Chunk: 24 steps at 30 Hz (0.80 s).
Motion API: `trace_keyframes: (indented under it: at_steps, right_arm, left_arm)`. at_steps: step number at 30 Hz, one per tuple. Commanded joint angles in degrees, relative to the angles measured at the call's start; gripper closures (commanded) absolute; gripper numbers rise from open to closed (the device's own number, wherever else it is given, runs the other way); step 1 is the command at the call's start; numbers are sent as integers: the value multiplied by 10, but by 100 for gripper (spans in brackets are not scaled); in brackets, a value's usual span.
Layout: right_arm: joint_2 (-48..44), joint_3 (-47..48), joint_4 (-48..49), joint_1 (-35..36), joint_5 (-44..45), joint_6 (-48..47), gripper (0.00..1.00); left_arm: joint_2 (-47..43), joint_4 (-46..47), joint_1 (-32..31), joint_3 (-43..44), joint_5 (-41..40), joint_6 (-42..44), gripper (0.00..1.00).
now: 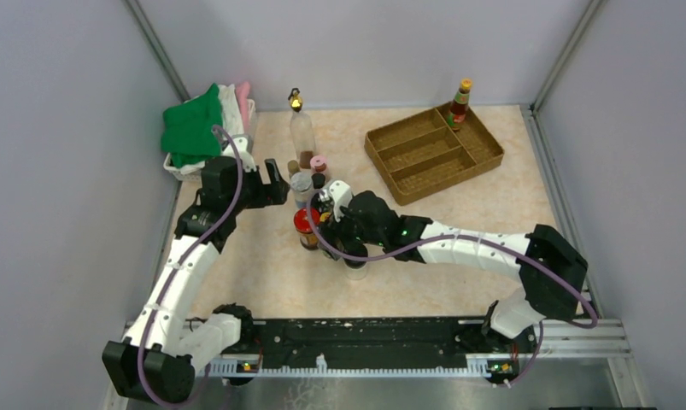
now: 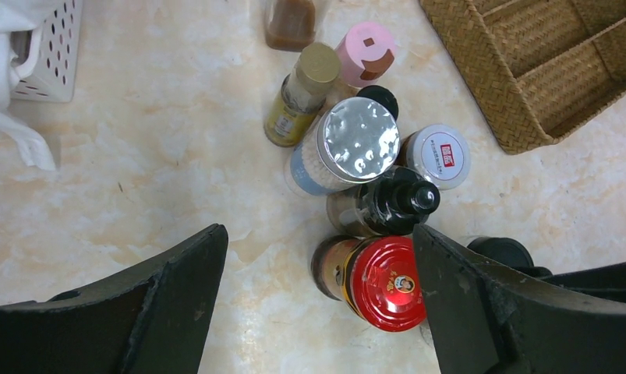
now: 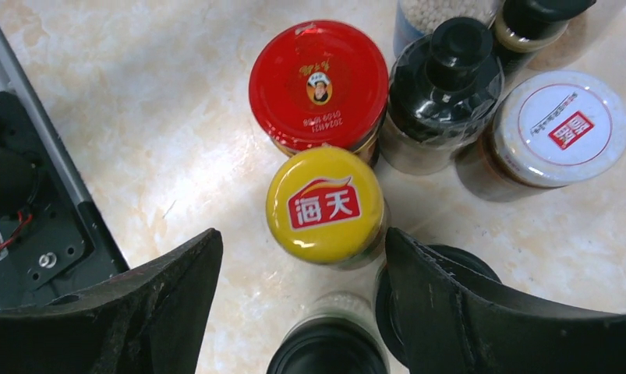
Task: Organize the condiment bottles
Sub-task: Pick up the bottle from the center of the board.
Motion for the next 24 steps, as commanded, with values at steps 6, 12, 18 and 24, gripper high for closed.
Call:
trace_keyframes:
  at_steps: [6, 12, 18, 24]
  right_arm:
    - [19, 46, 99, 9, 60, -17, 38]
    - [36, 57, 100, 8, 60, -20, 41]
    - [36, 44, 102, 8, 54, -13, 41]
    - [36, 32, 113, 8, 57, -10, 53]
  left_arm:
    - [-10, 6, 1, -7, 24, 14, 6]
    - [-11, 9, 1, -14, 27, 16, 6]
    - [-13, 10, 1, -15, 31, 17, 6]
    - [-14, 14, 1, -20, 37, 16, 6]
